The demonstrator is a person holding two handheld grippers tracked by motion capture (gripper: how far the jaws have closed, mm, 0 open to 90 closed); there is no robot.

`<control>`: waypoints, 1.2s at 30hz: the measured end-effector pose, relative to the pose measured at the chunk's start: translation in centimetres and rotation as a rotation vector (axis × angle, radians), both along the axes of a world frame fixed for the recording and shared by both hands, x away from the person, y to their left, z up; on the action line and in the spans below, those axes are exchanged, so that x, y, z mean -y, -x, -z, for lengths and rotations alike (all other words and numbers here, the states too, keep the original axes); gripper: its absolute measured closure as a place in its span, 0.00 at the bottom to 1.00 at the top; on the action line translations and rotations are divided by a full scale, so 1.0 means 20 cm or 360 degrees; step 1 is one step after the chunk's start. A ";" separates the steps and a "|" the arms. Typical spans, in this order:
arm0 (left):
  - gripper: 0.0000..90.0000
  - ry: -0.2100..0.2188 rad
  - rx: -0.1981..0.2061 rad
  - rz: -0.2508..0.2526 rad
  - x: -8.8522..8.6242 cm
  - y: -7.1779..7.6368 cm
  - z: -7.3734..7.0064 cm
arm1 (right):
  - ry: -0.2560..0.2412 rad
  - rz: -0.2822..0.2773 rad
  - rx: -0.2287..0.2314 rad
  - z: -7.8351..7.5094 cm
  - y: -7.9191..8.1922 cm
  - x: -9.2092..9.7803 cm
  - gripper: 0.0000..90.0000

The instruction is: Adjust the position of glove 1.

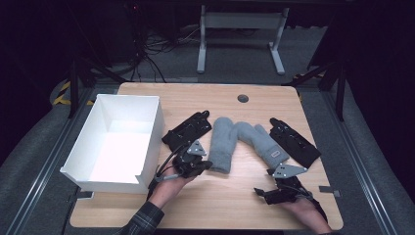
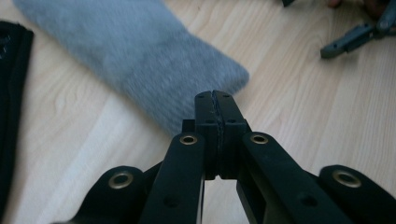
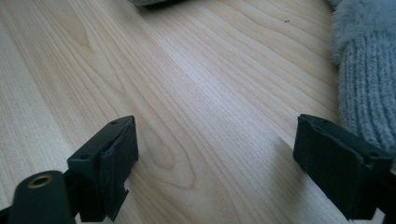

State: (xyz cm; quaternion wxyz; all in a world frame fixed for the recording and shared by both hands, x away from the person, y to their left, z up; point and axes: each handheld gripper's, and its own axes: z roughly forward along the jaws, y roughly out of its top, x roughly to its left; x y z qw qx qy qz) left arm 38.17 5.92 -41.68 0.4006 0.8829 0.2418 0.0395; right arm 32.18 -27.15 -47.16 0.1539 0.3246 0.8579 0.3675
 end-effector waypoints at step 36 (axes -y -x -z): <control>1.00 -0.0115 -0.0119 0.0092 0.12 -0.06 0.10 | -0.0001 0.0000 0.0000 0.00 0.00 0.00 0.16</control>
